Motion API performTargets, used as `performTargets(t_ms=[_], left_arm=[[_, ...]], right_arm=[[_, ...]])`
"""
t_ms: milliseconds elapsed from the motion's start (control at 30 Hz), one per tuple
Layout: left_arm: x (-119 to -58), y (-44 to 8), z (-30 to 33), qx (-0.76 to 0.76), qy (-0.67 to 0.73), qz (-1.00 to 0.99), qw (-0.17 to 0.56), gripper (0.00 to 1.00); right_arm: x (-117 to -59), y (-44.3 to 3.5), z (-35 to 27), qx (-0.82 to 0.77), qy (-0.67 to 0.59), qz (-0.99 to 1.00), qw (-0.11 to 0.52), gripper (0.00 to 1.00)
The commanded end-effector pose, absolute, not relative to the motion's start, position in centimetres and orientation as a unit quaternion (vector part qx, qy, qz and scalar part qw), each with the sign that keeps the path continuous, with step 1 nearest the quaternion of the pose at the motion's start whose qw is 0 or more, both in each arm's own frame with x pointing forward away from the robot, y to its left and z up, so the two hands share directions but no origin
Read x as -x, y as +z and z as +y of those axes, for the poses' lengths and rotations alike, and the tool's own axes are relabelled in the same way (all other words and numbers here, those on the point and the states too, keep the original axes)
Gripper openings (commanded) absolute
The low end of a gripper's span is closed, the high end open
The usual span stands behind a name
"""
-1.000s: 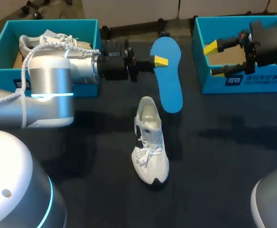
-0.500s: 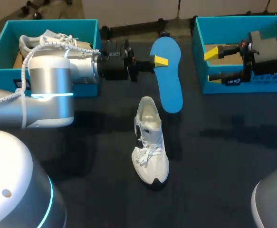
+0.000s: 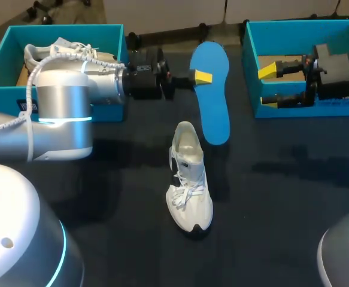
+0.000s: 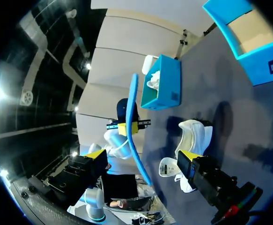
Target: Take the shoe out of the shoebox, open the shoe tongue, remove and reinsert the insole, then place the shoe into the shoebox
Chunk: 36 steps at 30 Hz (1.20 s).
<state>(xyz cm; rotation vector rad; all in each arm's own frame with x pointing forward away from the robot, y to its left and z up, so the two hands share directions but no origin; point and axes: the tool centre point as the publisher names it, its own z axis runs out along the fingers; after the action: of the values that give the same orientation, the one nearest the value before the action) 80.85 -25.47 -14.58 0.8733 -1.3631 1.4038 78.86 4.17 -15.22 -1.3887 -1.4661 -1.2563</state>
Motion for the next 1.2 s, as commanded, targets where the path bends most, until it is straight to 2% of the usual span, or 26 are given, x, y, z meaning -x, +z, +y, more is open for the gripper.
performTargets(t_ms=[33,333,667,1000,1200], left_arm=[[-80.9,-14.6,-25.0,-0.323,0.589,-0.583,0.457,0.0],[-80.8,-14.7,-24.1,-0.196,0.648,-0.651,0.343,0.0],[-80.8,-14.5,-23.7,-0.094,0.713,-0.64,0.272,0.0],[-81.4,-14.7,-23.7,-0.004,0.693,-0.712,0.115,0.0],[-81.5,-14.7,-23.5,0.029,0.705,-0.706,0.061,0.0]], right_arm=[[-79.0,-15.2,4.3,0.542,-0.49,-0.572,0.372,1.0],[-79.0,-15.2,4.3,0.542,-0.49,-0.572,0.372,1.0],[-79.0,-15.2,4.3,0.542,-0.49,-0.572,0.372,1.0],[-79.0,-15.2,4.3,0.542,-0.49,-0.572,0.372,1.0],[-79.0,-15.2,4.3,0.542,-0.49,-0.572,0.372,1.0]])
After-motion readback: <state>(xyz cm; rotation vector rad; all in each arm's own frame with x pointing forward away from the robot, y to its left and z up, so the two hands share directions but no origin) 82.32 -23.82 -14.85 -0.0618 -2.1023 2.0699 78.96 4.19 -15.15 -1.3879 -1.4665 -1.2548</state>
